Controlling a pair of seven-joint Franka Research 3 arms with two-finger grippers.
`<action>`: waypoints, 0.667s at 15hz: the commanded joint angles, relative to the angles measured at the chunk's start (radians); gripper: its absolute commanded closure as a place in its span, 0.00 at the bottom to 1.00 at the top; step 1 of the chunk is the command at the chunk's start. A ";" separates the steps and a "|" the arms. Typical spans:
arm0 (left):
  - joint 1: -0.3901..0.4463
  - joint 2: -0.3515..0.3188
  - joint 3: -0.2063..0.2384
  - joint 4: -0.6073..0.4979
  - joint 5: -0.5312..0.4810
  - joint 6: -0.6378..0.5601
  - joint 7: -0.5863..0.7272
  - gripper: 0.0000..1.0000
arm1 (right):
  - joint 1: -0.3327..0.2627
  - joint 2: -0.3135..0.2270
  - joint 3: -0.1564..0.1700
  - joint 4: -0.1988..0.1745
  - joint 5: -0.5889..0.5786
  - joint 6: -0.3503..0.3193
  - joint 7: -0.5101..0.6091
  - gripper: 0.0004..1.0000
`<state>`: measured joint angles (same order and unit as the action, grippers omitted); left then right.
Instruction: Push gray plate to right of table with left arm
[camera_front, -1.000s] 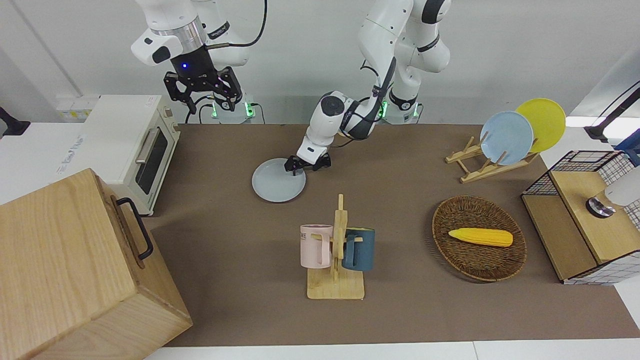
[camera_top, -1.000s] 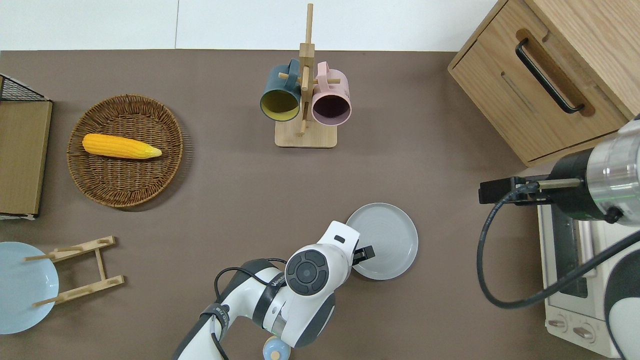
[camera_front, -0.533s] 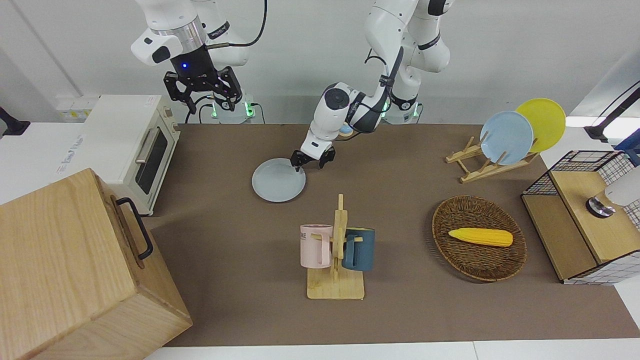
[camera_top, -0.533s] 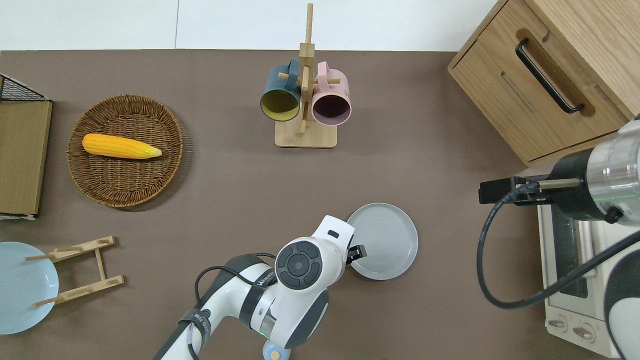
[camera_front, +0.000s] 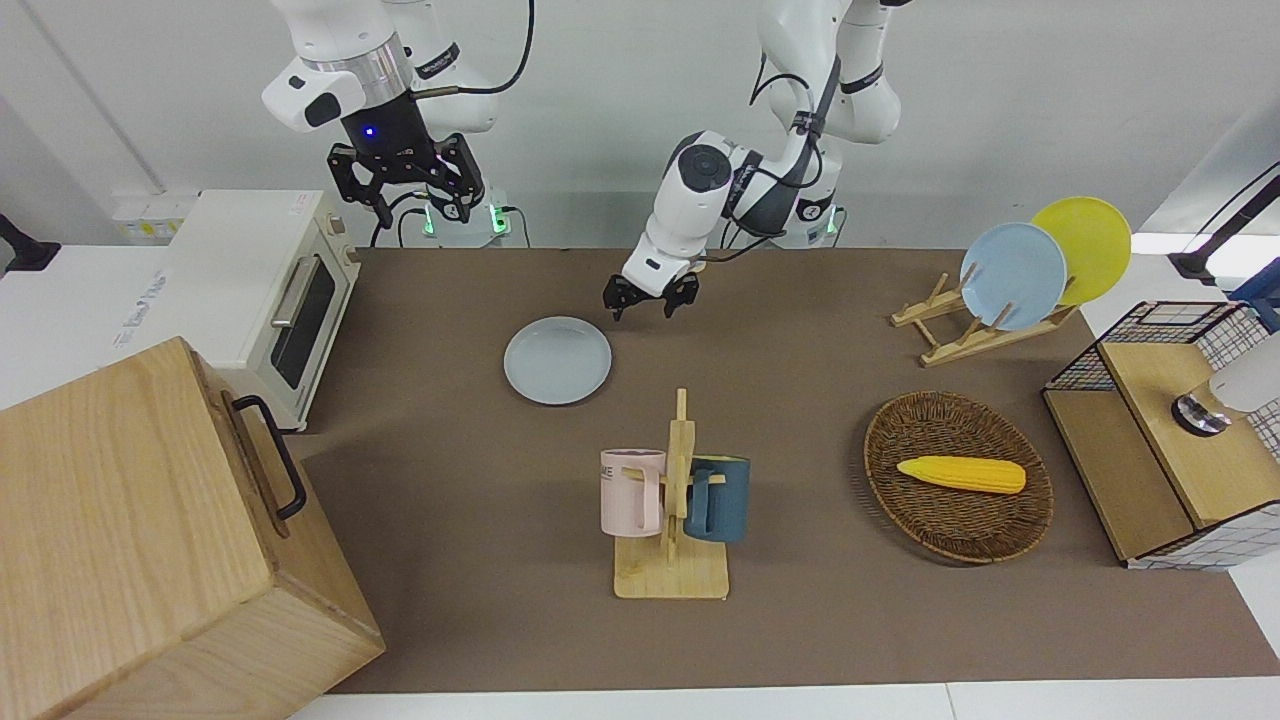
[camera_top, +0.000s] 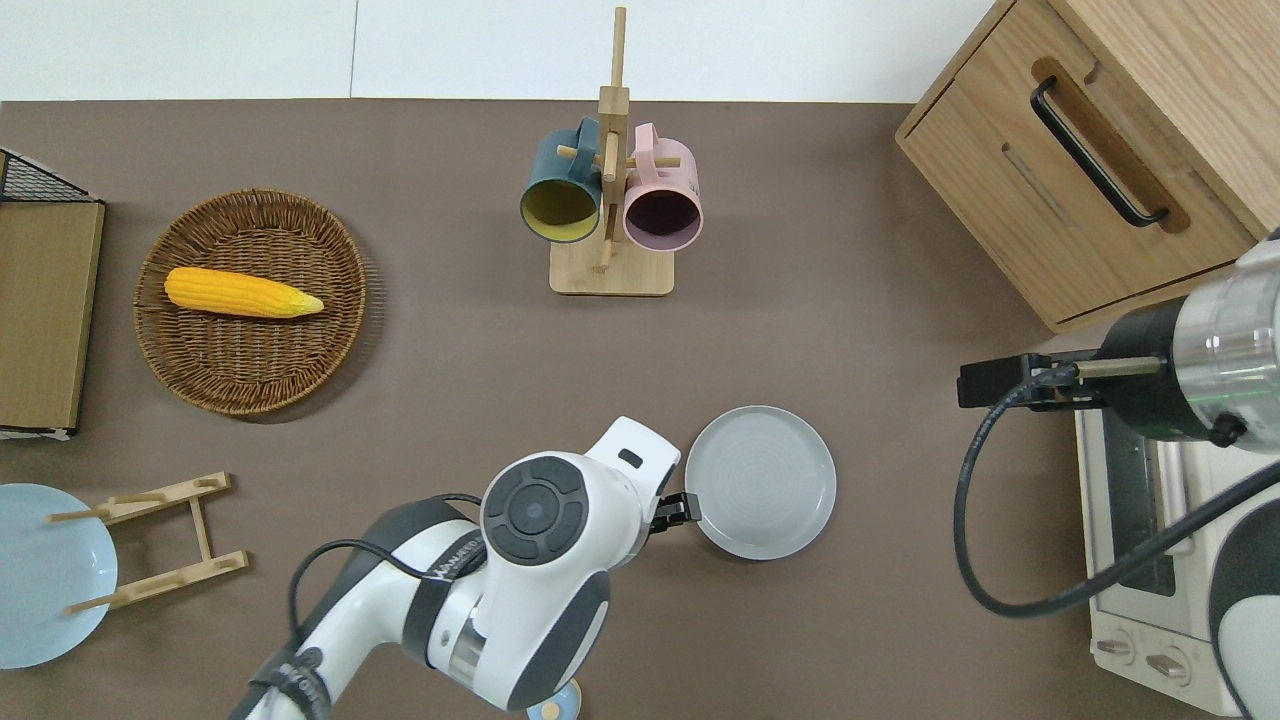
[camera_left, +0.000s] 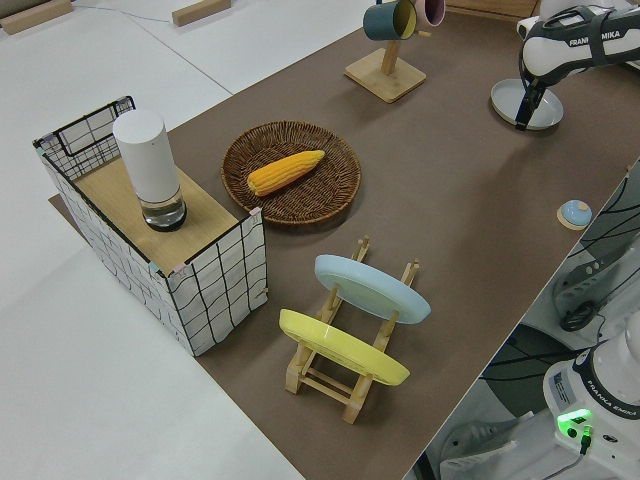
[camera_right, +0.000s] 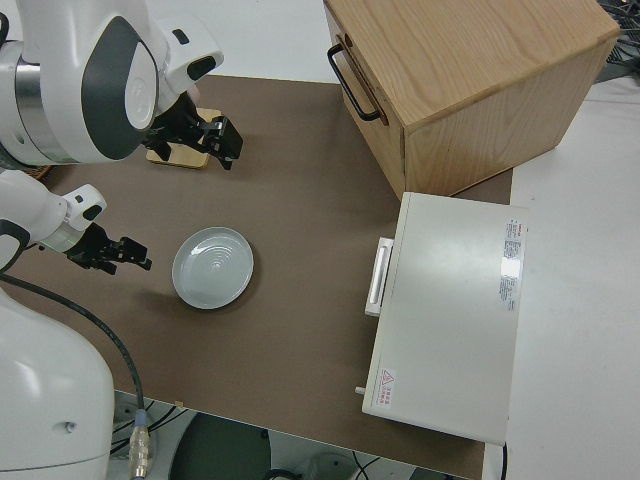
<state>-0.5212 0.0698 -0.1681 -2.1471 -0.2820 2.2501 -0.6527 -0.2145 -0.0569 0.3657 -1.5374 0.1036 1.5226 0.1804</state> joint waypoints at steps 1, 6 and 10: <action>0.092 -0.128 -0.004 -0.016 0.015 -0.116 0.108 0.01 | -0.006 0.006 0.004 0.014 0.016 -0.005 0.002 0.00; 0.182 -0.177 -0.004 -0.016 0.096 -0.150 0.114 0.01 | -0.006 0.006 0.004 0.014 0.016 -0.005 0.002 0.00; 0.297 -0.209 -0.004 -0.016 0.129 -0.213 0.226 0.01 | -0.006 0.006 0.004 0.014 0.016 -0.005 0.002 0.00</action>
<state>-0.2934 -0.0948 -0.1626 -2.1479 -0.1723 2.0820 -0.4994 -0.2145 -0.0569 0.3657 -1.5374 0.1036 1.5226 0.1804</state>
